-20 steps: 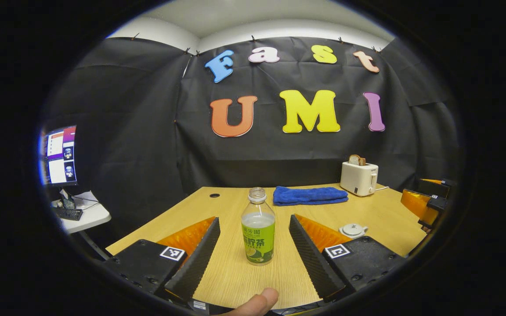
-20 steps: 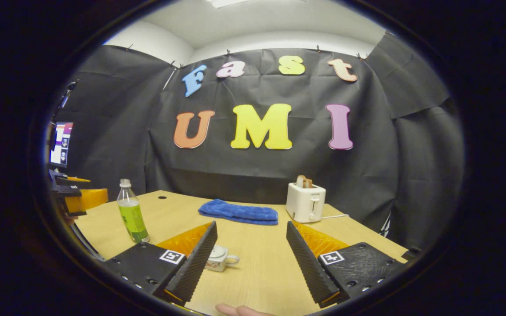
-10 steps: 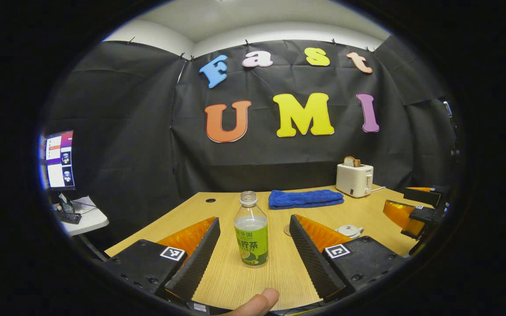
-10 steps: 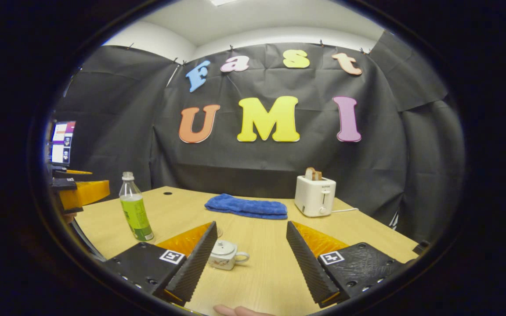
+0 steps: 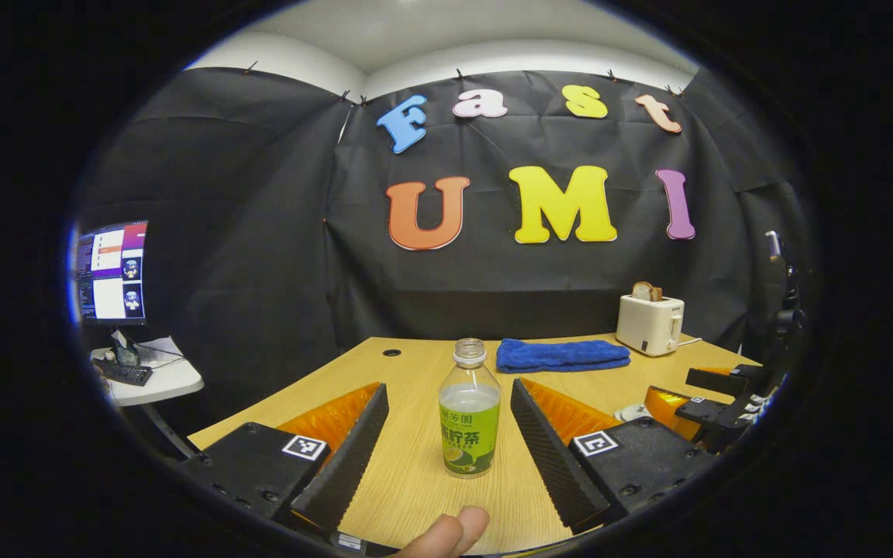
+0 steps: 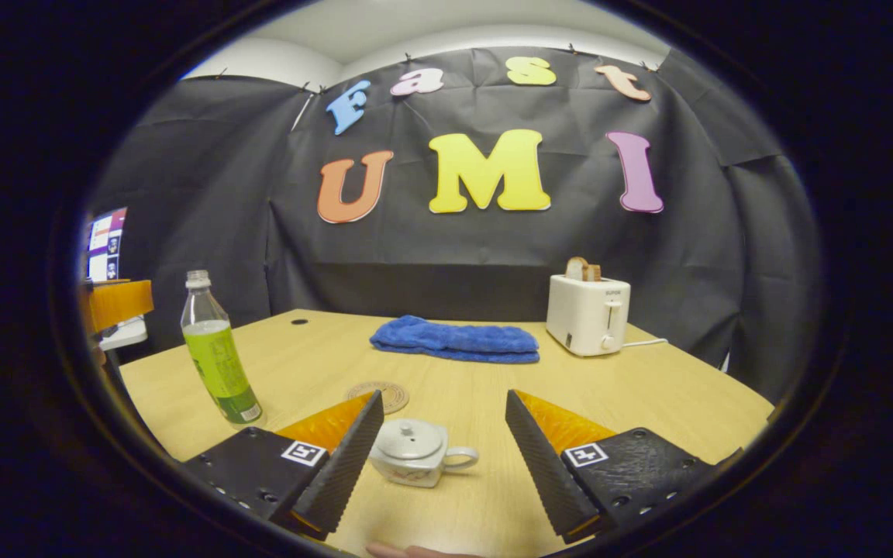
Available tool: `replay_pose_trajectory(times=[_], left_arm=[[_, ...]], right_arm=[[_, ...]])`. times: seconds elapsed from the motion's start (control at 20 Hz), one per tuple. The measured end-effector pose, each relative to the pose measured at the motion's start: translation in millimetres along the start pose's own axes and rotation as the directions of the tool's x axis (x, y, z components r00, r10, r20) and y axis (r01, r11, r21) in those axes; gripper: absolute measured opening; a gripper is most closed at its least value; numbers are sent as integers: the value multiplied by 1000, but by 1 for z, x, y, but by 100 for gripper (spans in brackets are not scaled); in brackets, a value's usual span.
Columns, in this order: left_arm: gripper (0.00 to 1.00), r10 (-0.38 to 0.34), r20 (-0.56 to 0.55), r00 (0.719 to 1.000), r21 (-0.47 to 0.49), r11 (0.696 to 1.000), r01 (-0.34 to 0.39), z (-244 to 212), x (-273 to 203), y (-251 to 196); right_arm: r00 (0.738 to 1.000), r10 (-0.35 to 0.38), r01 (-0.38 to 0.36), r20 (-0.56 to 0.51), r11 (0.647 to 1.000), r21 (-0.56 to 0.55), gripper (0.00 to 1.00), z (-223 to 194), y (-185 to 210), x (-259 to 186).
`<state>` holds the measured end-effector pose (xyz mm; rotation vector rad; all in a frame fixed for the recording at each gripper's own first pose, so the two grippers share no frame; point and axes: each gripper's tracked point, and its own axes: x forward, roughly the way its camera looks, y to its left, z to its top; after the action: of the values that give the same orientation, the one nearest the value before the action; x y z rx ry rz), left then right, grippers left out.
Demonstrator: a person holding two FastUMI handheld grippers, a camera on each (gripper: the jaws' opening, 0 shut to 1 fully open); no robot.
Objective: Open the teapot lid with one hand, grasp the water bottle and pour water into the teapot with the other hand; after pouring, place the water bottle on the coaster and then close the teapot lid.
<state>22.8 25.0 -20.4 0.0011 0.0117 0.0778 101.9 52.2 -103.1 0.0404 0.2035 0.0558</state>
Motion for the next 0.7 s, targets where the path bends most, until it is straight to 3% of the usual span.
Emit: replay_pose_trajectory(times=[0.3,0.35,0.45,0.5,0.65,0.7], left_arm=[[99,-75,-18,997,-25,997,74,-7,0,-14],[99,-78,-19,997,-28,997,77,-7,0,-14],[99,-67,-27,997,-21,998,66,-10,0,-11],[100,-65,-35,997,-19,998,65,-11,0,-11],[99,-61,-44,997,-21,998,61,-14,2,-11],[99,-64,-47,997,-17,998,63,-15,1,-13]], right_arm=[[1000,-13,13,-28,1000,-20,87,-11,8,25],[999,-11,10,-33,1000,-20,74,-15,11,25],[999,-11,11,-38,1000,-4,62,-18,13,27],[999,-5,5,-35,1000,7,60,-18,14,27],[1000,-5,4,-31,1000,-22,40,-18,18,27],[1000,-5,4,-29,999,-44,40,-18,20,28]])
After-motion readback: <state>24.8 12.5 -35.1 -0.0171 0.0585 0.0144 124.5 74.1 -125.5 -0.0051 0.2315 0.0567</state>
